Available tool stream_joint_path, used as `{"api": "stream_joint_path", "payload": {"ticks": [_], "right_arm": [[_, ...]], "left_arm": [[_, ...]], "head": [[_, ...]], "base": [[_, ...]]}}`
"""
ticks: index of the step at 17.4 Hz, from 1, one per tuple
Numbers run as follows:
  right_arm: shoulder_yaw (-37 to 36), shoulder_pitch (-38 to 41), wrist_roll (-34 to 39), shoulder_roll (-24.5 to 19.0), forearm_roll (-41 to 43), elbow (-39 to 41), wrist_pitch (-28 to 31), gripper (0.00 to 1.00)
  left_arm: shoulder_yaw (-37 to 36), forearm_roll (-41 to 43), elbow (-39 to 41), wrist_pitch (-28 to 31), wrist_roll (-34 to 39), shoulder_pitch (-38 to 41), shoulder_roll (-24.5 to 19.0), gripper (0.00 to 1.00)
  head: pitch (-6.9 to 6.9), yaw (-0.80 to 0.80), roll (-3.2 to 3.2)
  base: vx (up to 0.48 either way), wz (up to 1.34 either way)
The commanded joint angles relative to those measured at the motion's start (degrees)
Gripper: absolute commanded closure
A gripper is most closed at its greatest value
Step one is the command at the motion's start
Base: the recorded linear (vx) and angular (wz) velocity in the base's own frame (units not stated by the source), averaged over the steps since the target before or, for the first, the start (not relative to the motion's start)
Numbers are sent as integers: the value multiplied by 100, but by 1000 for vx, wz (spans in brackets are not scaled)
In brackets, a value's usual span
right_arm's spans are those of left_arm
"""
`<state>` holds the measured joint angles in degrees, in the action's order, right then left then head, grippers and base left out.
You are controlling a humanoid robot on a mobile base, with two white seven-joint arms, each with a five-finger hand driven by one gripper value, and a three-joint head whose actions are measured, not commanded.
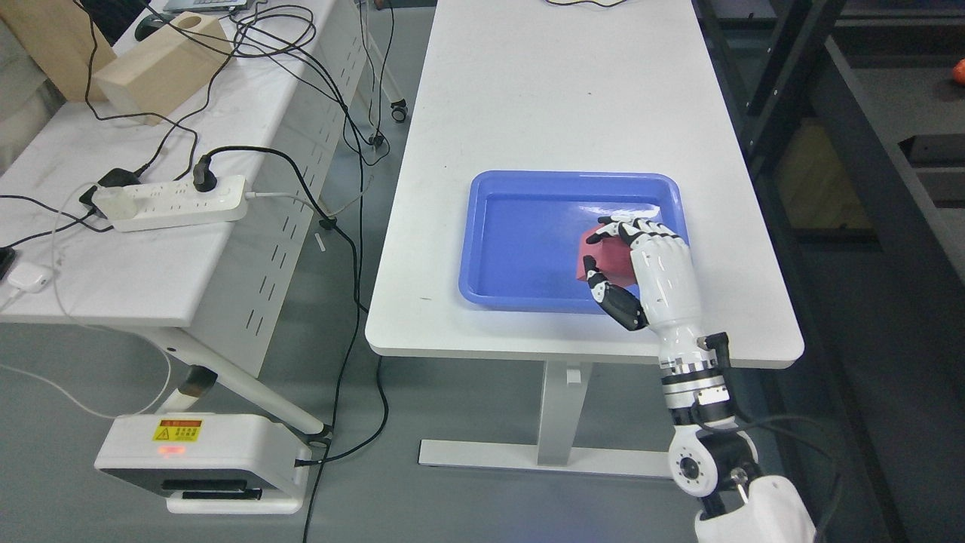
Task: Pick pink block from left shelf to tray
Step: 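Lower the held pink cube into the blue tray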
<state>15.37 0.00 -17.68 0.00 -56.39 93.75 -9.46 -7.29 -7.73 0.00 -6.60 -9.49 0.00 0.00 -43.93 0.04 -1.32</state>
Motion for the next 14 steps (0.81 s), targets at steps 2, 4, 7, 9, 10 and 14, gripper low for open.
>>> {"api": "stream_joint_path", "payload": {"ticks": [2,4,7,9,10,14], "right_arm": [[414,106,317,100,-267,-6,155,95],[415,106,537,100,-285,-6,234,95],[415,114,801,100,-364,-32,401,95],[415,114,959,100,-470,-50,524,95],[415,106,960,100,-461,-50,525,95],[476,-26,951,100,-443,-76,525,95]], "left_arm": [[0,0,100,-17,0,114,-100,0],[0,0,100,-17,0,114,-100,0],[0,0,100,-17,0,114,-100,0],[0,0,100,-17,0,114,-100,0],[0,0,100,-17,0,114,-100,0],[0,0,100,-17,0,114,-100,0]], "head": [[0,0,0],[0,0,0],[0,0,0],[0,0,0],[0,0,0],[0,0,0]], "base": [[160,15],[118,12],[95,2],[70,2],[70,7],[66,2]]}}
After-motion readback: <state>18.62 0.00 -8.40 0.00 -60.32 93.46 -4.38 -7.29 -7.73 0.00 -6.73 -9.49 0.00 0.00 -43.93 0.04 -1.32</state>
